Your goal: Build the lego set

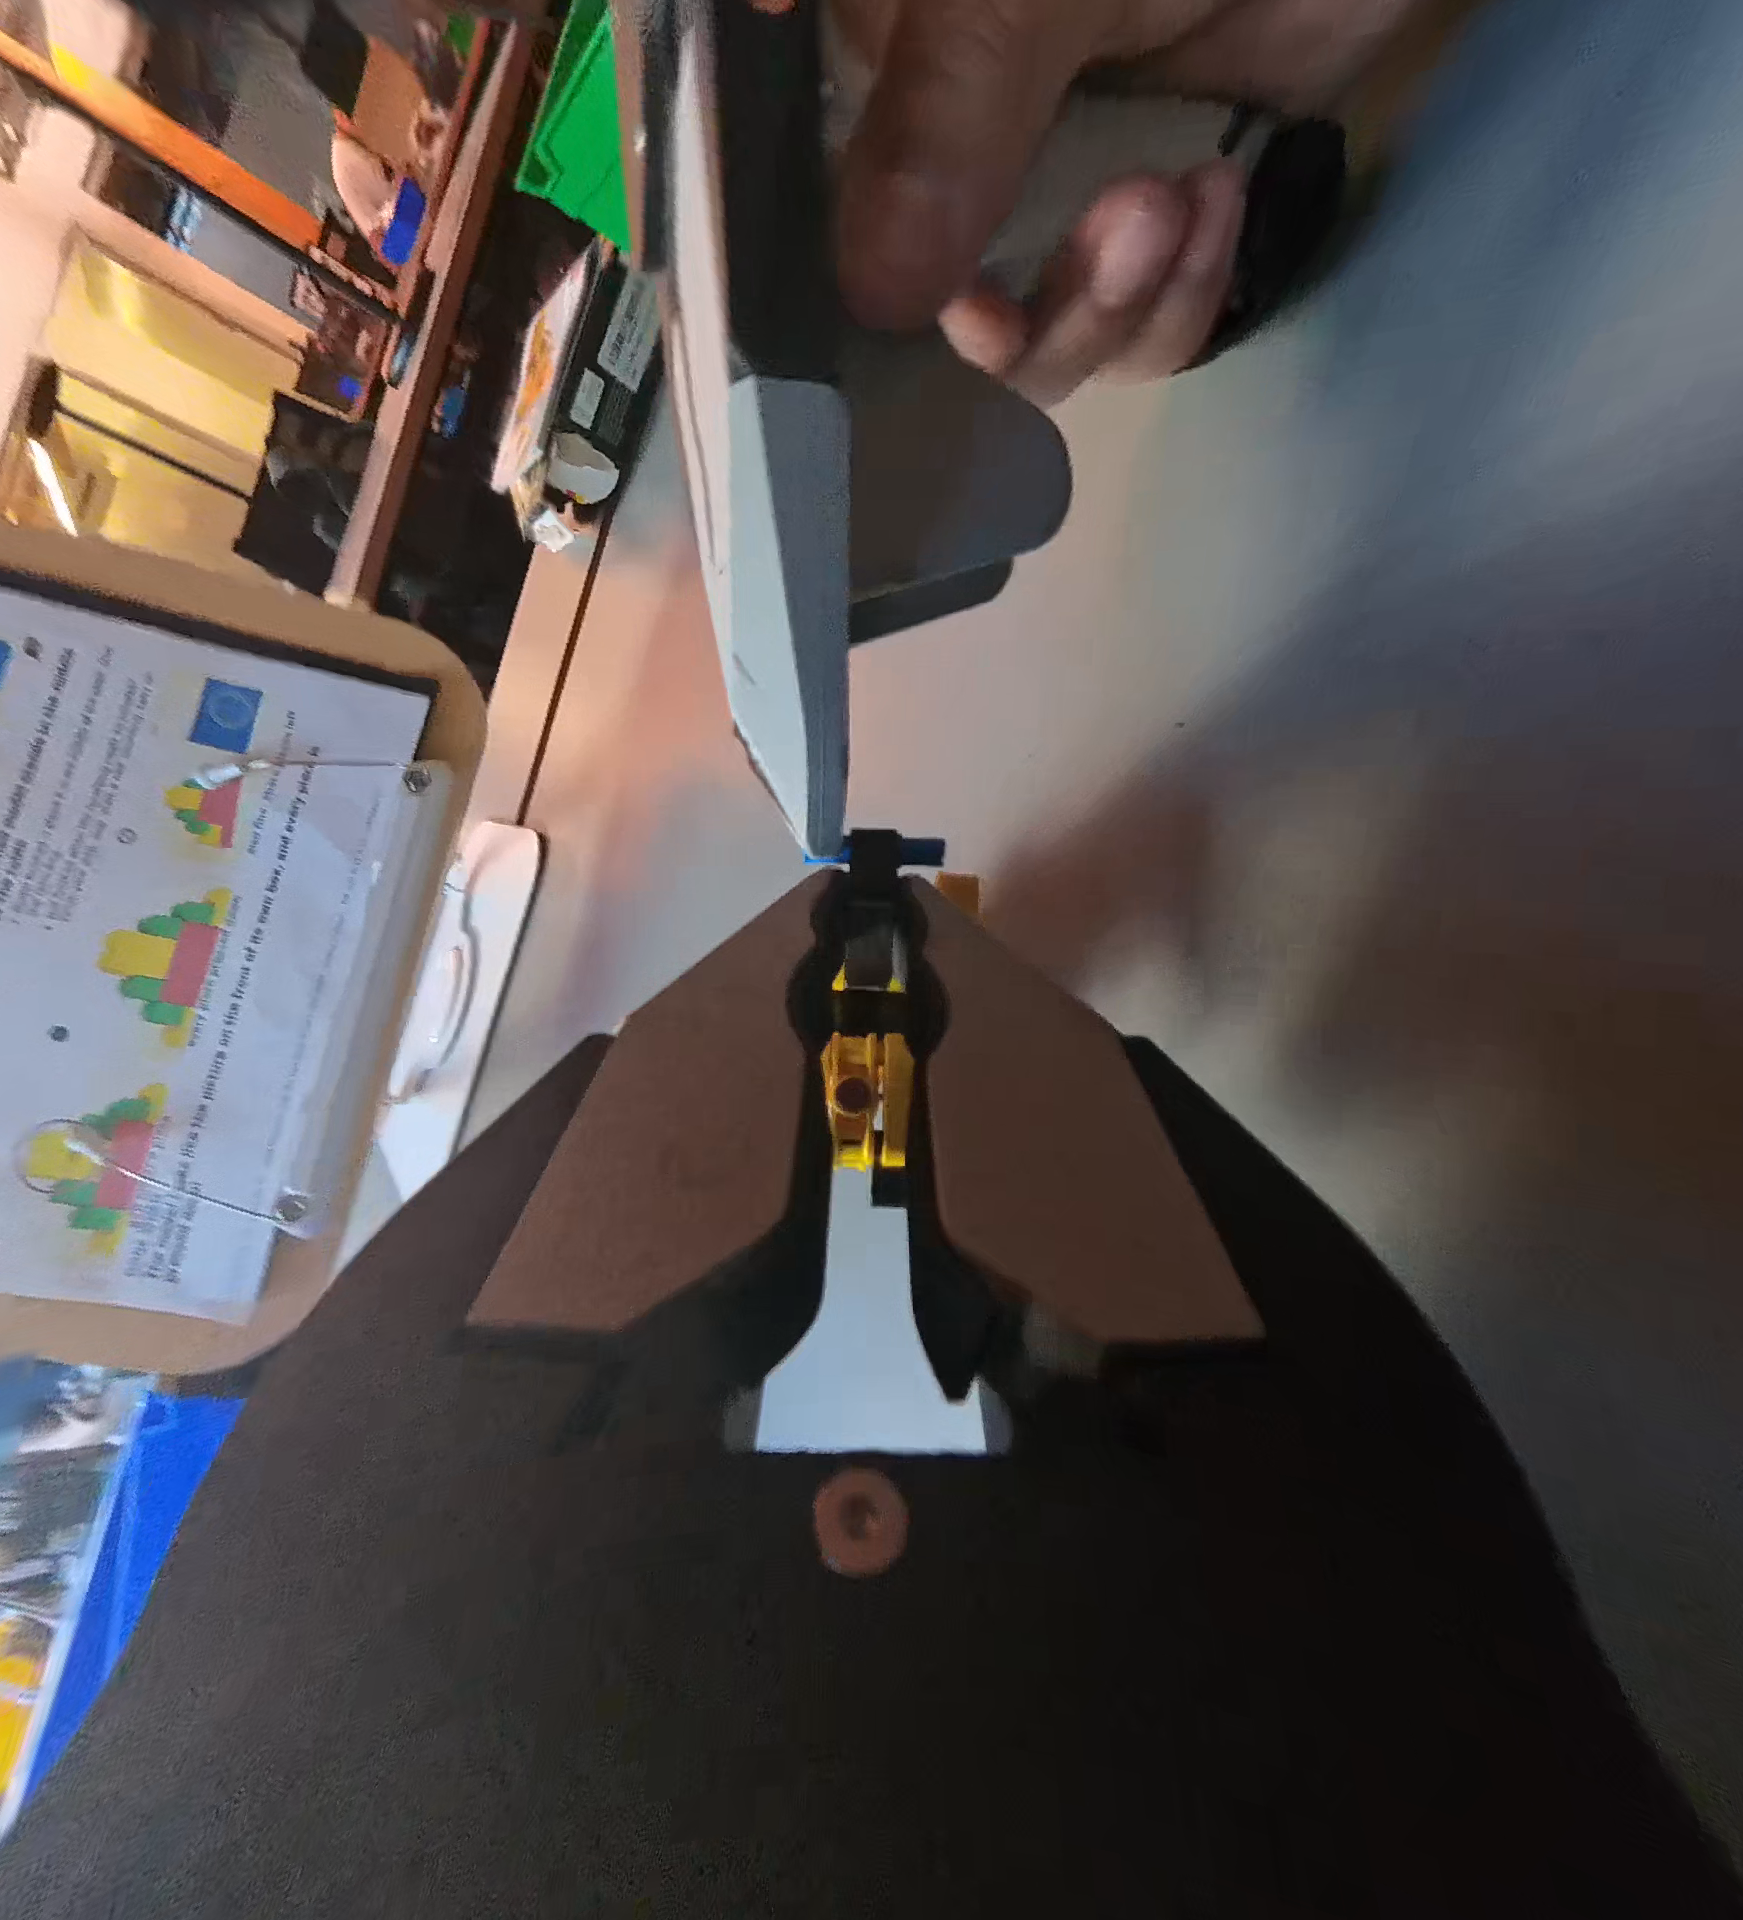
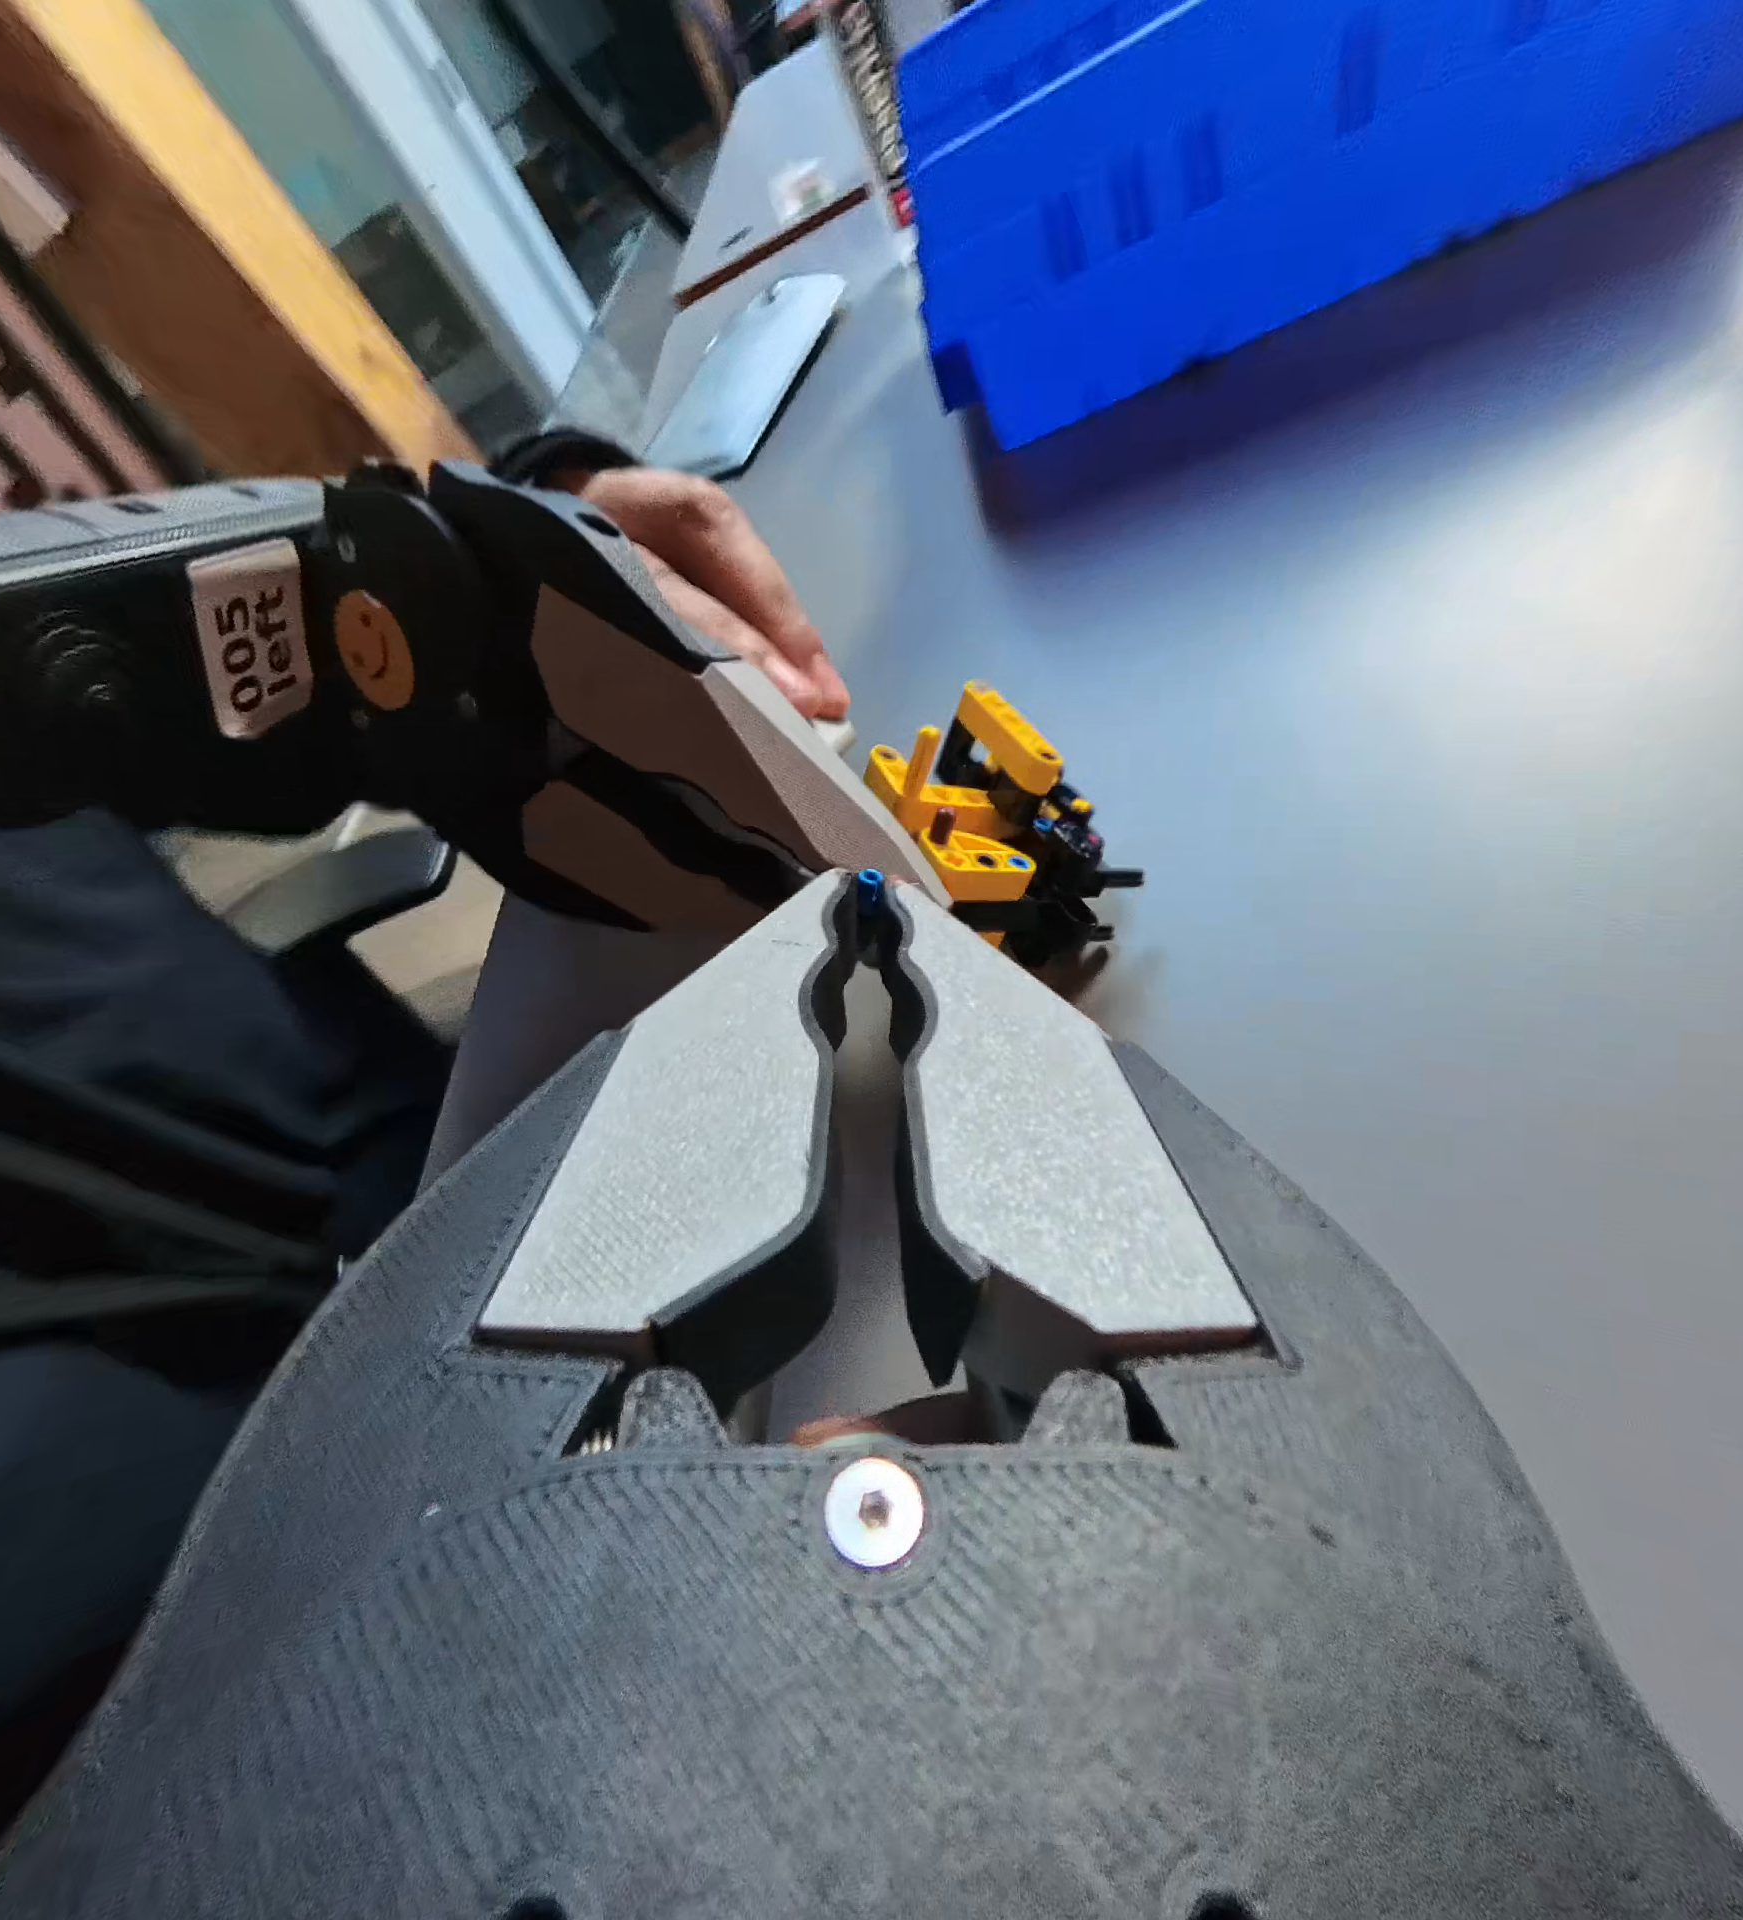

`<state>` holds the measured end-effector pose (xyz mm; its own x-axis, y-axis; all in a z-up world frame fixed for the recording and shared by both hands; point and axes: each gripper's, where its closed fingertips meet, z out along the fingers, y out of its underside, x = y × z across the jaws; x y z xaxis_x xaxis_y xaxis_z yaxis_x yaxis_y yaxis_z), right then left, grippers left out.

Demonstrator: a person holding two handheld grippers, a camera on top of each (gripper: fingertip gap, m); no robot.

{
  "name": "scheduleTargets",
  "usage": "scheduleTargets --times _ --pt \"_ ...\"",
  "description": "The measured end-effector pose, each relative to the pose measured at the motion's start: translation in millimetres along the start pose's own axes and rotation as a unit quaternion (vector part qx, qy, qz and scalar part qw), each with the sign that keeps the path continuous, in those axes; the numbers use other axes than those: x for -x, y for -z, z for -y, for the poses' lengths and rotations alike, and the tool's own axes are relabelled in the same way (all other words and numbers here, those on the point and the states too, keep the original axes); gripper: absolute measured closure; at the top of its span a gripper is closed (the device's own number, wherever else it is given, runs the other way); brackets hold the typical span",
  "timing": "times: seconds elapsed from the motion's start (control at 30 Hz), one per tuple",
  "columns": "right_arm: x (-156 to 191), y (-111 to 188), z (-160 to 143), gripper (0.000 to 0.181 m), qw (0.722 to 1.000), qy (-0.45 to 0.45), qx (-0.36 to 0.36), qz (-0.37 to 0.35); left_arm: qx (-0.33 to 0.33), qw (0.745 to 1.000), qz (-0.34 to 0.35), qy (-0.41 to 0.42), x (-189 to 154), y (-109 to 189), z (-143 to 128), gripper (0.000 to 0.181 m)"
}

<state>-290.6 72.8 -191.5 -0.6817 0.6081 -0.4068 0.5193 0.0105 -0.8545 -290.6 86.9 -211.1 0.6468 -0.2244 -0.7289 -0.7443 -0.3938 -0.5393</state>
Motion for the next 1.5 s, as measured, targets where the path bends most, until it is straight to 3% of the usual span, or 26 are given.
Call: scheduleTargets --times 0.13,0.53,0.57,0.63,0.67,0.73,0.83,0.87,1.03,1.17,1.5 --pt "-4 -5 13 0.181 0.996 -0.072 -0.057 0.001 -0.029 0.995 -0.031 0.094 8 3 -3 0.176" --pt "-12 -9 21 0.181 0.986 -0.13 -0.098 -0.022 -0.004 0.997 -0.014 0.071 14 4 -9 0.176" --pt "-20 -5 26 0.181 0.982 -0.136 -0.121 -0.045 -0.005 0.997 -0.017 0.072 13 4 -9 0.176" --pt "-42 31 59 0.181 0.958 -0.155 -0.23 -0.071 -0.055 0.995 -0.073 0.028 -23 7 18 0.176" --pt "-46 45 67 0.181 0.954 -0.152 -0.249 -0.067 -0.043 0.998 -0.041 -0.036 -27 6 23 0.176" --pt "-50 46 50 0.181 0.971 -0.116 -0.191 -0.087 -0.033 0.998 -0.03 -0.036 -24 0 23 0.176" --pt "-15 38 35 0.181 0.988 -0.086 -0.125 0.014 -0.045 0.998 -0.04 0.011 -15 2 17 0.176" --pt "-7 37 33 0.172 0.991 -0.073 -0.109 0.029 -0.045 0.998 -0.036 0.01 -14 3 14 0.176" --pt "13 7 6 0.164 0.998 -0.037 -0.021 0.051 -0.044 0.998 -0.021 0.026 -4 3 7 0.176" --pt "4 4 5 0.181 0.997 -0.056 -0.032 0.035 -0.051 0.998 -0.025 0.04 -3 4 7 0.176" --pt "-3 -2 3 0.176 0.996 -0.085 -0.04 0.009 -0.009 0.999 0.011 0.035 8 -2 -2 0.176"
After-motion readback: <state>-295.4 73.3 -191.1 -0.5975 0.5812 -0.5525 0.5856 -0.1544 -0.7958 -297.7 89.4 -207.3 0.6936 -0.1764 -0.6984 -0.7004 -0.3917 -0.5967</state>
